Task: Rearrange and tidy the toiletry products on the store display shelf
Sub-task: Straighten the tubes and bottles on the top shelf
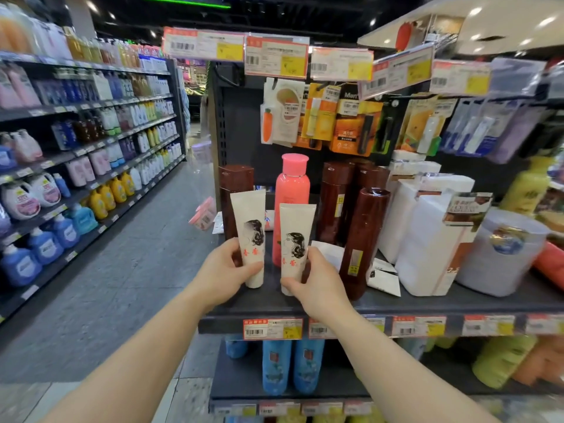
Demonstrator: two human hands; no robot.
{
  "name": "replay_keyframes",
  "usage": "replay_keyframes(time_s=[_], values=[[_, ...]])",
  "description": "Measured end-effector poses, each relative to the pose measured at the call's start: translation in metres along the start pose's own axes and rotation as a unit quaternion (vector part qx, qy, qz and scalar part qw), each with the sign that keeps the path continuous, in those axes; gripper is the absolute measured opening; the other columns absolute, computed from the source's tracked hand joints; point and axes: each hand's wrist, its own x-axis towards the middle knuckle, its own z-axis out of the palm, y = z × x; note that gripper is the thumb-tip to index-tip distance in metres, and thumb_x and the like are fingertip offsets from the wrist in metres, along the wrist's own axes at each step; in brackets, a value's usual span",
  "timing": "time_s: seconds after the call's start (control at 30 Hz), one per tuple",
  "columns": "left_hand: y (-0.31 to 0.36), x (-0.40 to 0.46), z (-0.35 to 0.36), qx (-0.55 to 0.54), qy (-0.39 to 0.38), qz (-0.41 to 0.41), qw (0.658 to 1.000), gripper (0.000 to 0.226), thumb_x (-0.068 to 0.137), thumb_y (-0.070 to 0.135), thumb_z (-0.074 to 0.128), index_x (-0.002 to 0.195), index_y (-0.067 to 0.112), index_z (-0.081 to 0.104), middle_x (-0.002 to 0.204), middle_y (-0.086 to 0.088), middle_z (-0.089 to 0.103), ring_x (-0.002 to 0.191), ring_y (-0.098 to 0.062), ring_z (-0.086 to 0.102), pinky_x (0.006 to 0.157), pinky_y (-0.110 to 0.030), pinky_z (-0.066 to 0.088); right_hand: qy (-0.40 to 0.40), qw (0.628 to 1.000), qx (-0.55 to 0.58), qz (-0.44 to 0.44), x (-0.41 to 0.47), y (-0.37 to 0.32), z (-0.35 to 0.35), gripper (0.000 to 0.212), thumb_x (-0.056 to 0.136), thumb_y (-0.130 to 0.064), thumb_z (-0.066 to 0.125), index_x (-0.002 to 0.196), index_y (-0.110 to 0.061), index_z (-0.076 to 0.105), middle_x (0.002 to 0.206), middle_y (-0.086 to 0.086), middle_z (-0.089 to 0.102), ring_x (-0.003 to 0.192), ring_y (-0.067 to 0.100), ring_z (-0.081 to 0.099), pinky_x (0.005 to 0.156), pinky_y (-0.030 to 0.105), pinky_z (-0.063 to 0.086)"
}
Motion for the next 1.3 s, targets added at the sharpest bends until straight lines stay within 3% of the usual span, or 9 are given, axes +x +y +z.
replay_keyframes(time_s=[0.23, 0.5, 0.7, 0.8, 0.9, 1.0, 1.13, 1.2, 1.3], values=[[-0.008, -0.002, -0.02, 0.033, -0.027, 0.009, 0.999, 0.039, 0.08, 0.011, 0.075, 0.107, 0.033, 0.057, 0.107, 0.011, 0.068, 0.101, -0.006, 0.064, 0.091, -0.03, 0.052, -0.018, 1.0, 0.004, 0.006, 0.003, 0.002, 0.002, 0.044, 0.077, -0.027, 0.077, 0.105, -0.04, 0.046, 0.096, -0.026, 0.054, 0.088, -0.005, 0.052, 0.065, 0.009, 0.037], [-0.008, -0.003, -0.024, 0.038, -0.045, -0.002, 0.998, 0.045, 0.08, 0.012, 0.074, 0.118, 0.028, 0.057, 0.112, 0.01, 0.068, 0.106, -0.009, 0.063, 0.096, -0.036, 0.051, -0.028, 0.999, 0.008, -0.013, 0.004, -0.005, 0.011, 0.046, 0.075, -0.026, 0.079, 0.1, -0.044, 0.044, 0.086, -0.031, 0.052, 0.079, -0.013, 0.049, 0.063, 0.008, 0.037], [-0.006, -0.003, -0.024, 0.042, -0.043, -0.008, 0.998, 0.044, 0.078, 0.014, 0.075, 0.114, 0.031, 0.056, 0.109, 0.011, 0.068, 0.102, -0.006, 0.064, 0.089, -0.028, 0.052, -0.03, 0.999, 0.015, -0.005, 0.004, -0.005, 0.011, 0.051, 0.073, -0.03, 0.081, 0.106, -0.043, 0.044, 0.093, -0.028, 0.055, 0.088, -0.005, 0.055, 0.066, 0.009, 0.04], [-0.004, -0.005, -0.025, 0.026, -0.038, -0.01, 0.999, 0.053, 0.074, 0.016, 0.079, 0.118, 0.03, 0.054, 0.108, 0.013, 0.066, 0.098, -0.001, 0.064, 0.076, -0.016, 0.052, -0.033, 0.999, 0.038, 0.003, 0.002, -0.007, 0.007, 0.06, 0.071, -0.033, 0.082, 0.118, -0.04, 0.044, 0.101, -0.024, 0.058, 0.09, -0.005, 0.058, 0.065, 0.009, 0.043], [0.003, -0.006, -0.03, 0.034, -0.012, 0.004, 0.999, 0.054, 0.072, 0.021, 0.081, 0.113, 0.039, 0.051, 0.106, 0.022, 0.062, 0.097, 0.004, 0.059, 0.067, -0.011, 0.047, -0.022, 0.998, 0.06, -0.007, 0.001, -0.016, 0.0, 0.068, 0.071, -0.033, 0.083, 0.125, -0.04, 0.042, 0.101, -0.027, 0.056, 0.09, -0.009, 0.057, 0.062, 0.006, 0.043], [0.013, -0.006, -0.04, 0.034, 0.023, 0.033, 0.999, 0.052, 0.068, 0.029, 0.084, 0.106, 0.045, 0.052, 0.108, 0.026, 0.06, 0.102, 0.004, 0.056, 0.079, -0.017, 0.045, 0.004, 0.996, 0.076, -0.036, 0.002, -0.029, -0.012, 0.067, 0.071, -0.036, 0.082, 0.122, -0.043, 0.041, 0.102, -0.025, 0.057, 0.09, -0.011, 0.058, 0.063, 0.005, 0.044], [0.035, -0.009, -0.051, 0.062, 0.085, 0.085, 0.991, 0.056, 0.067, 0.036, 0.084, 0.111, 0.043, 0.051, 0.118, 0.02, 0.053, 0.107, 0.004, 0.05, 0.091, -0.023, 0.042, 0.053, 0.991, 0.093, -0.074, 0.007, -0.053, -0.031, 0.072, 0.074, -0.038, 0.079, 0.135, -0.032, 0.041, 0.113, -0.017, 0.058, 0.101, -0.001, 0.057, 0.082, 0.017, 0.049], [0.05, -0.01, -0.055, 0.114, 0.128, 0.145, 0.975, 0.053, 0.067, 0.04, 0.082, 0.11, 0.045, 0.052, 0.117, 0.02, 0.05, 0.106, 0.009, 0.045, 0.09, -0.019, 0.037, 0.087, 0.987, 0.1, -0.091, 0.012, -0.068, -0.041, 0.064, 0.078, -0.043, 0.074, 0.133, -0.033, 0.043, 0.116, -0.015, 0.059, 0.104, 0.001, 0.058, 0.086, 0.022, 0.05], [0.071, -0.01, -0.054, 0.209, 0.185, 0.229, 0.932, 0.063, 0.065, 0.046, 0.081, 0.121, 0.028, 0.058, 0.123, 0.012, 0.048, 0.119, -0.006, 0.039, 0.101, -0.018, 0.022, 0.133, 0.98, 0.089, -0.121, 0.03, -0.092, -0.058, 0.041, 0.085, -0.042, 0.067, 0.12, -0.04, 0.046, 0.107, -0.022, 0.056, 0.097, -0.006, 0.056, 0.074, 0.01, 0.043]])
